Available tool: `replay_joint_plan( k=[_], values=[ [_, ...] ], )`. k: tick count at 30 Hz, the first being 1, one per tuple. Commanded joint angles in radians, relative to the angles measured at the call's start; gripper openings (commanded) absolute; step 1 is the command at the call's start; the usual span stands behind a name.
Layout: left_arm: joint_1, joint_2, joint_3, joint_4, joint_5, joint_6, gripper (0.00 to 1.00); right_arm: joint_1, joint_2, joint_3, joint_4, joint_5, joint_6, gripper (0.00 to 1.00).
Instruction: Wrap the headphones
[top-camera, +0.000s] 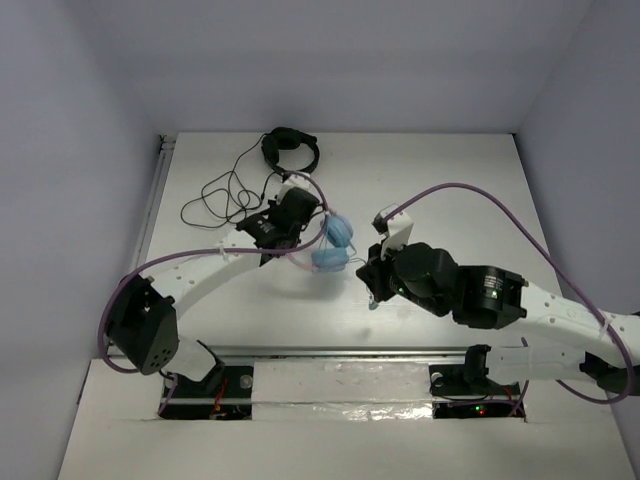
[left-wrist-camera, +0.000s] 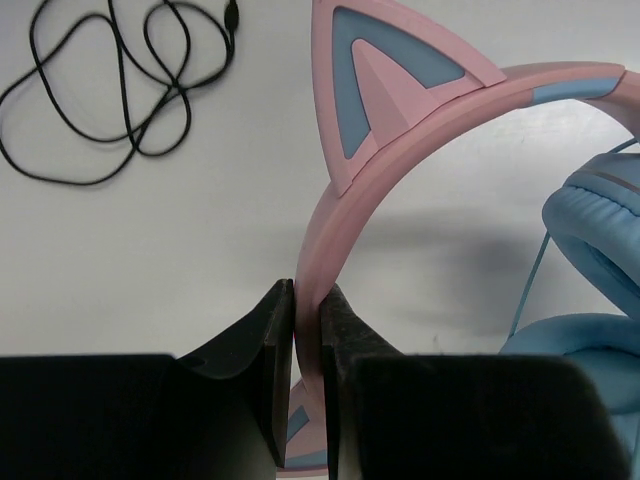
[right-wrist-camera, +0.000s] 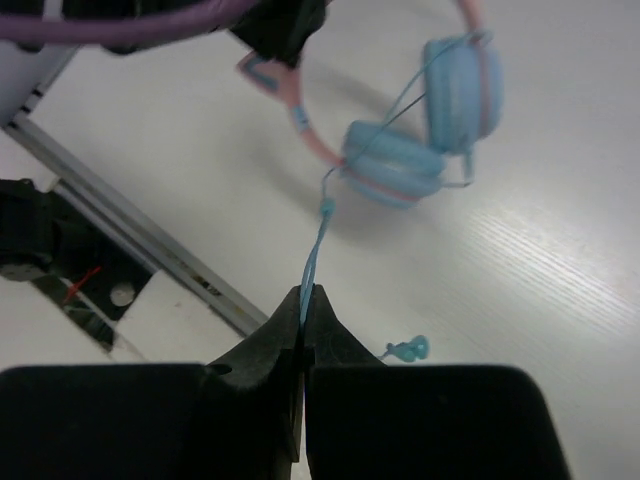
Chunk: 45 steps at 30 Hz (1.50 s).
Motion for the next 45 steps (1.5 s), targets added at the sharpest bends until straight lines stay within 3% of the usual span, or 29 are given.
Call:
replay_joint_plan(
  k=[1,5,12,24,30,36,40,45],
  values=[
    [-0.037,-0.113,-0.050,-0.027,0.006,0.053,0.00,0.010,0.023,0.063,-0.082,0.151,-0.074,0.00],
    [-0.114,-0.124,-0.078,-0.079,0.074,0.094,0.00,-0.003,0.051,0.069,-0.059,0.198,-0.122,0.00],
    [-0.158,-0.163,-0.104,-0.104,0.313,0.135,0.00,-0.091,0.101,0.028,-0.032,0.294,-0.179,0.00],
    [-0.158,-0.297,-0.096,-0.121,0.492,0.165,0.00,-0.243,0.109,-0.084,0.062,0.280,-0.093,0.00],
    [-0.061,-0.341,-0.099,-0.093,0.606,0.180,0.00,-0.279,0.091,-0.142,0.131,0.254,-0.036,0.00],
    [-0.050,-0.279,-0.098,-0.125,0.407,0.162,0.00,-0.310,0.042,-0.098,0.100,0.197,-0.051,0.00],
    [-0.060,-0.242,-0.087,-0.118,0.450,0.173,0.00,-0.323,0.071,-0.043,0.054,0.211,-0.068,0.00],
    [-0.073,-0.222,-0.066,-0.141,0.384,0.177,0.00,-0.358,0.126,-0.024,0.048,0.237,-0.084,0.00]
  ],
)
